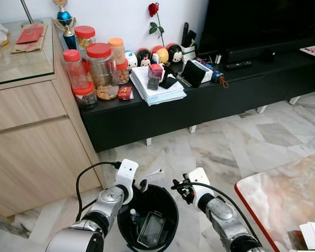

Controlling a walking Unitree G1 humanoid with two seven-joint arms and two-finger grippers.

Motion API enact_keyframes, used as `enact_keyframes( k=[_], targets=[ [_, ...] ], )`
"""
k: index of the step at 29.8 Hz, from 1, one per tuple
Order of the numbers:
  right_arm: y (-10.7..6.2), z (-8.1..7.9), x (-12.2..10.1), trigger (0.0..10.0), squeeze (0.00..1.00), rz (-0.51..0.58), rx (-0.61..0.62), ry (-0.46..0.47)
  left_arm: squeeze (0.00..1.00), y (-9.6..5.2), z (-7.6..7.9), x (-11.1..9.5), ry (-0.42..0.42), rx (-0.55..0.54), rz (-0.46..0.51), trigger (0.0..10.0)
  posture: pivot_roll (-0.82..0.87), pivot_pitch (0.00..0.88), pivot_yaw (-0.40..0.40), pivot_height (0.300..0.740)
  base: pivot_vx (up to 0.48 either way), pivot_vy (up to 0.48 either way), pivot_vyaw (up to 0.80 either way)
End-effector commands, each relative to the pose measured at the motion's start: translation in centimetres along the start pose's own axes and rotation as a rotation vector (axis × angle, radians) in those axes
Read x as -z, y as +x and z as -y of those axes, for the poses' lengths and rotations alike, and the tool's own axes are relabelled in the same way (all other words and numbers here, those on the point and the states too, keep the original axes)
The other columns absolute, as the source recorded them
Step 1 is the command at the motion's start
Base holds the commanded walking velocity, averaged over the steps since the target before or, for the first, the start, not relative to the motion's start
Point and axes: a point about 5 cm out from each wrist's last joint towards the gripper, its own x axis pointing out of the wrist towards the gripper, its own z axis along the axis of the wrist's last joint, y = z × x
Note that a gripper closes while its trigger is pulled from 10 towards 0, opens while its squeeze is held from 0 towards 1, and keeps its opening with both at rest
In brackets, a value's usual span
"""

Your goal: Picking trash to rubbish bin

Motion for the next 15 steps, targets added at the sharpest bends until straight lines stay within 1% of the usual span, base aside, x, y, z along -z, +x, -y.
enact_keyframes(
  k=[1, 5, 7, 12, 13, 15],
  targets=[
    [0.1, -0.3, -0.3, 10.0, 0.0, 0.014, -0.026, -0.007, 0.0, 0.0, -0.1, 0.1, -0.006, -0.002, -0.009, 10.0, 0.13, 0.041, -0.015, 0.74, 0.0, 0.0, 0.0],
    [0.4, -0.8, -1.0, 10.0, 0.0, 0.038, -0.092, -0.027, 0.0, 0.0, 0.2, 0.2, -0.007, 0.02, -0.012, 10.0, 0.13, 0.047, -0.016, 0.74, 0.0, 0.0, 0.0],
    [0.5, -1.2, -1.4, 10.0, 0.0, 0.044, -0.142, -0.058, 0.0, 0.0, 0.4, 0.4, -0.006, 0.028, -0.015, 10.0, 0.13, 0.051, -0.018, 0.74, 0.0, 0.0, 0.0],
    [0.8, -1.6, -1.9, 10.0, 0.0, 0.057, -0.159, -0.07, 0.0, 0.0, 0.9, 0.7, 0.012, 0.064, -0.031, 10.0, 0.13, 0.054, -0.018, 0.74, 0.0, 0.0, 0.0],
    [1.0, -1.8, -2.2, 10.0, 0.0, 0.063, -0.166, -0.073, 0.0, 0.0, 1.3, 0.8, 0.025, 0.093, -0.038, 10.0, 0.14, 0.057, -0.02, 0.74, 0.0, 0.0, 0.0],
    [1.1, -2.1, -2.4, 10.0, 0.0, 0.07, -0.178, -0.077, 0.0, 0.0, 1.4, 0.9, 0.031, 0.105, -0.039, 10.0, 0.14, 0.057, -0.02, 0.74, 0.0, 0.0, 0.0]
  ],
)
